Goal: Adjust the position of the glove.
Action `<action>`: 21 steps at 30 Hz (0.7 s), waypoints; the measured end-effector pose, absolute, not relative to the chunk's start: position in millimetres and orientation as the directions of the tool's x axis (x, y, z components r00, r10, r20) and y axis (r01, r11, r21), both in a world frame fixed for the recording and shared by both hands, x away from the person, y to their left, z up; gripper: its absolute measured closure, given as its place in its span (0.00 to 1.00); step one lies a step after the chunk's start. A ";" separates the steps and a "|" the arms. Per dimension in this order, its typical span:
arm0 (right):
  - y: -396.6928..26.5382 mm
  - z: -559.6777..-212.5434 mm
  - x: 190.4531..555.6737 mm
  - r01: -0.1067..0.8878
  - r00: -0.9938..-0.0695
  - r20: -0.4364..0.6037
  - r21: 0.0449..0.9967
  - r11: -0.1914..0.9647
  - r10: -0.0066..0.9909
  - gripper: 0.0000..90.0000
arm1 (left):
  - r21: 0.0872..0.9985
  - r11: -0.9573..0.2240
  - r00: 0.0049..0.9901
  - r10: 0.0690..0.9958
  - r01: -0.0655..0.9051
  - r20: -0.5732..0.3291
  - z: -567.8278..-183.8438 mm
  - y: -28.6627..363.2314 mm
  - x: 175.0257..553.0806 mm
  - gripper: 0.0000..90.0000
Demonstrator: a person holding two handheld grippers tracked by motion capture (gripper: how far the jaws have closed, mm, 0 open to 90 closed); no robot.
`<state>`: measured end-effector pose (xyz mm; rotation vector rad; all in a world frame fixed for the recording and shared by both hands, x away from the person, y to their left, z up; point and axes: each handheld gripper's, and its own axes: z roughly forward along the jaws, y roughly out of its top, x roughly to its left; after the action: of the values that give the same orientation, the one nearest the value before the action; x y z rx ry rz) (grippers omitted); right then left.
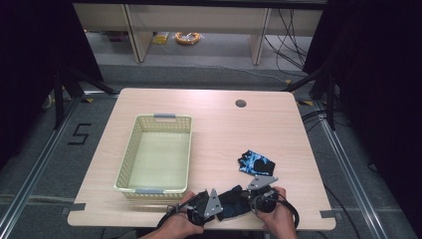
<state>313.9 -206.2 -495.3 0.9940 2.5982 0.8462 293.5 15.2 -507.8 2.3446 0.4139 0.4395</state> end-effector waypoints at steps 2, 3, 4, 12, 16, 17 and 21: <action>-206.2 -496.6 307.2 0.536 -0.729 -0.022 0.604 0.590 0.685 1.00 | 0.696 -0.698 0.887 0.416 0.171 0.199 -507.9 13.3 295.2 0.92; -208.0 -494.3 305.0 0.538 -0.736 -0.024 0.586 0.606 0.677 0.99 | 0.685 -0.710 0.887 0.409 0.161 0.215 -507.4 13.4 296.4 0.92; -207.6 -494.6 302.4 0.548 -0.723 -0.016 0.594 0.589 0.690 0.99 | 0.695 -0.699 0.886 0.415 0.166 0.206 -508.2 12.2 295.9 0.92; -208.1 -494.8 289.5 0.538 -0.740 -0.030 0.573 0.618 0.672 0.99 | 0.698 -0.696 0.882 0.421 0.167 0.210 -508.6 10.6 297.8 0.91; -204.8 -496.7 299.2 0.537 -0.725 -0.050 0.584 0.609 0.687 0.99 | 0.686 -0.713 0.864 0.427 0.141 0.266 -509.6 7.4 301.1 0.91; -203.6 -496.1 302.3 0.547 -0.718 -0.043 0.583 0.601 0.694 0.99 | 0.670 -0.732 0.859 0.417 0.123 0.298 -508.7 7.7 303.1 0.90; -201.2 -496.1 311.1 0.552 -0.717 -0.037 0.580 0.600 0.696 0.99 | 0.680 -0.719 0.857 0.434 0.144 0.278 -509.1 8.6 305.4 0.90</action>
<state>311.1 -201.2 -496.1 1.0238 2.5693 0.8000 305.4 8.6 -509.1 2.3488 0.4168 0.5577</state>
